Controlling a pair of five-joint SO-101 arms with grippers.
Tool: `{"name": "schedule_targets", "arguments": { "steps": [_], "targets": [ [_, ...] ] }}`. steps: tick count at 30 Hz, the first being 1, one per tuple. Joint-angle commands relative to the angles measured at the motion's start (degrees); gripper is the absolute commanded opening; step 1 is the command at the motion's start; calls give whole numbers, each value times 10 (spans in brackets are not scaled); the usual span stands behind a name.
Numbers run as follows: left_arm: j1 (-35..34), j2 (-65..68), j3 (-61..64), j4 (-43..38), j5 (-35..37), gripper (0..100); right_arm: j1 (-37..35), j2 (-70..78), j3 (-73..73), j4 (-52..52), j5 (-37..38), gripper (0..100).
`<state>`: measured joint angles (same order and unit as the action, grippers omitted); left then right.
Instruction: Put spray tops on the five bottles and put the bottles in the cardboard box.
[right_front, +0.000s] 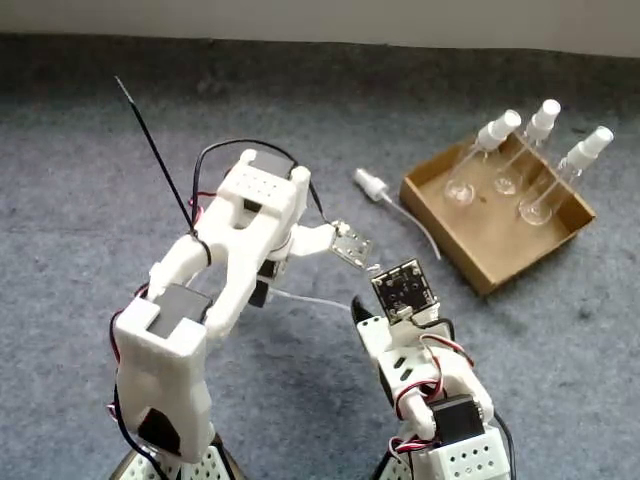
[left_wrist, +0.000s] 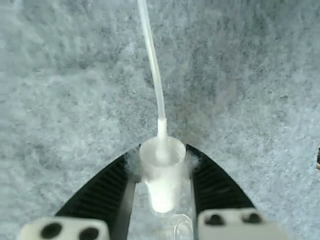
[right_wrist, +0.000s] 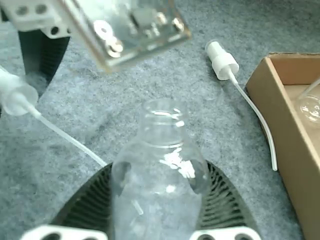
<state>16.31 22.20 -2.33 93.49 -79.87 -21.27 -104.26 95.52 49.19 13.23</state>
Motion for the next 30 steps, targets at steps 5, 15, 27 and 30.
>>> {"name": "schedule_targets", "arguments": {
  "steps": [5, 15, 27, 30],
  "targets": [
    [-14, 93, -126, -7, -163, 65, 4, -10, 18, -15, 2, 34],
    [-78, 156, -254, -4, -158, 117, 4, -10, 18, -15, 2, 34],
    [-57, 150, -271, 49, -127, 119, 4, -10, 18, -15, 2, 34],
    [-56, 131, -293, 49, -41, 117, 4, -10, 18, -15, 2, 34]
  ]
}}
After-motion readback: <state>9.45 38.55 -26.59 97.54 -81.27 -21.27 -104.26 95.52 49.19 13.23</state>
